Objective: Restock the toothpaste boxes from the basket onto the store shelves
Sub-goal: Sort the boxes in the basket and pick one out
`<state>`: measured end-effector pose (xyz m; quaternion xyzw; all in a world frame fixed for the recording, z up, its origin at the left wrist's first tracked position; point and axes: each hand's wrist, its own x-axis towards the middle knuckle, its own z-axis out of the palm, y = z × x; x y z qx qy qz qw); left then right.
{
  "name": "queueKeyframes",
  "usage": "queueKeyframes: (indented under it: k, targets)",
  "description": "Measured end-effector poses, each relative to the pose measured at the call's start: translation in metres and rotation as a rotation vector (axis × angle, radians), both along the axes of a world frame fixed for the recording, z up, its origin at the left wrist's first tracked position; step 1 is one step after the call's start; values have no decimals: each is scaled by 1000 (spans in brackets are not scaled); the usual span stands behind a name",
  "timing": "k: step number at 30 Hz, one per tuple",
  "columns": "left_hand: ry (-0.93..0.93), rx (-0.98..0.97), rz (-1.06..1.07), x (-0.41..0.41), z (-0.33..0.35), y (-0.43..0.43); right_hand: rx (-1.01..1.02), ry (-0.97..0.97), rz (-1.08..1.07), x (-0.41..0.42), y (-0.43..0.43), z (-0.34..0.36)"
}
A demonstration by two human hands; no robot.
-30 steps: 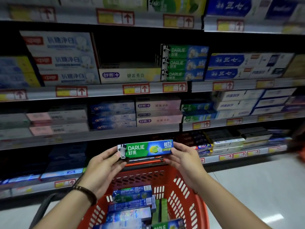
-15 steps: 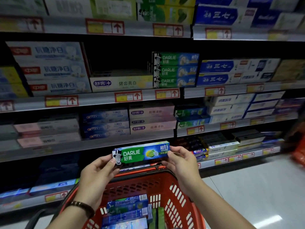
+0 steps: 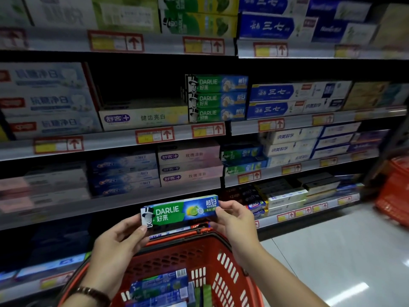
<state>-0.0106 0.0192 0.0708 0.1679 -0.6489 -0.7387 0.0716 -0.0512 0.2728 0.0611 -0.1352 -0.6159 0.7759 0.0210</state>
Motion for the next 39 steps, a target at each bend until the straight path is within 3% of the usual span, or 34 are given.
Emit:
queueKeyframes:
  k: [5, 19, 33, 39]
  targets:
    - [15, -107, -20, 0, 0, 1, 20, 15, -16, 0, 5, 2]
    - [21, -99, 0, 1, 1, 4, 57, 82, 43, 1, 5, 3]
    - [-34, -220, -14, 2, -1, -2, 89, 40, 50, 1, 6, -1]
    - [-19, -330, 18, 8, 5, 2, 167, 128, 49, 10, 4, 8]
